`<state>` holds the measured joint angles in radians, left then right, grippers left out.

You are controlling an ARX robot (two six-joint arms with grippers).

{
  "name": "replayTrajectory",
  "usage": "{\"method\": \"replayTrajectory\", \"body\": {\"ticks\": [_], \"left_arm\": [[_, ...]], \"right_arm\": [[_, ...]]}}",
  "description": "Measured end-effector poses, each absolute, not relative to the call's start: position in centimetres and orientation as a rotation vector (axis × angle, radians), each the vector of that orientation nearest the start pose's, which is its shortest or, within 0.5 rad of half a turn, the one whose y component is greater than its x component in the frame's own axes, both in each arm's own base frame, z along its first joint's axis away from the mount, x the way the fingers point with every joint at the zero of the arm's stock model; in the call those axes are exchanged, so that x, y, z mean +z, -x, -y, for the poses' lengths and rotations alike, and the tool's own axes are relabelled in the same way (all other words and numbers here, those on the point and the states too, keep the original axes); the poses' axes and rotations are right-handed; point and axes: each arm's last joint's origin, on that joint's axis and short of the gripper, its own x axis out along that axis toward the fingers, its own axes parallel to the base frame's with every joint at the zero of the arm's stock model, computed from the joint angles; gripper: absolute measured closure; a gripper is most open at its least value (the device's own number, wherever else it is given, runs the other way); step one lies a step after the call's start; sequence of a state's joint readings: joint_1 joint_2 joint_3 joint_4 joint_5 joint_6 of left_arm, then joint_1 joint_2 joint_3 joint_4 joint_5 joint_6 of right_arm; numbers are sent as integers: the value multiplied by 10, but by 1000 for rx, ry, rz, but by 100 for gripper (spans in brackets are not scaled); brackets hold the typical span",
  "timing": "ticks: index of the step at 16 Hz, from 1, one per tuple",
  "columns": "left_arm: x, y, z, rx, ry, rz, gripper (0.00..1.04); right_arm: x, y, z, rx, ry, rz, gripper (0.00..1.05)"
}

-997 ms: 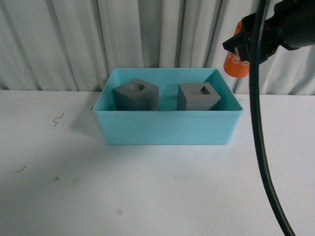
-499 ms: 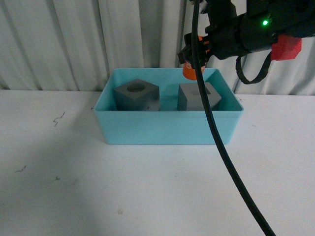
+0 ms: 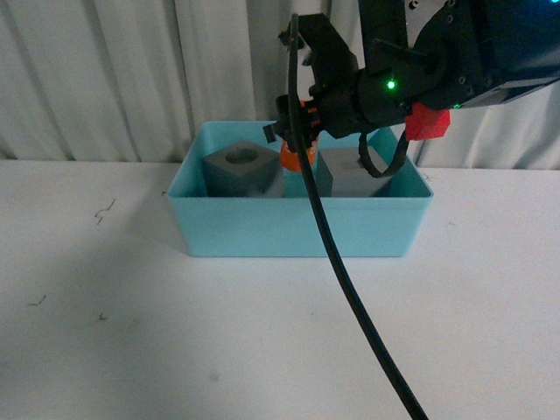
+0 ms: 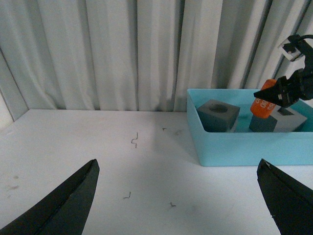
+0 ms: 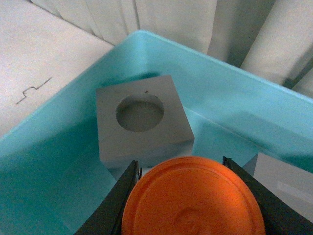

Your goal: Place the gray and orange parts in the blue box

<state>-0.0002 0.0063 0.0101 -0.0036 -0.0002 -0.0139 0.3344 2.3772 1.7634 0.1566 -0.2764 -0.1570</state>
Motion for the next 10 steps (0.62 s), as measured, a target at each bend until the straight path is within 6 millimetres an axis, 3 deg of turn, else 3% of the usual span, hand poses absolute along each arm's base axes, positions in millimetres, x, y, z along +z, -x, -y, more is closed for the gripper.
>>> {"method": "replayTrajectory", "body": {"ticks": [10], "left_arm": [[166,-97,0,0,14,0,7]], "right_arm": [[112,-519,-187,611,135,-501,58]]}}
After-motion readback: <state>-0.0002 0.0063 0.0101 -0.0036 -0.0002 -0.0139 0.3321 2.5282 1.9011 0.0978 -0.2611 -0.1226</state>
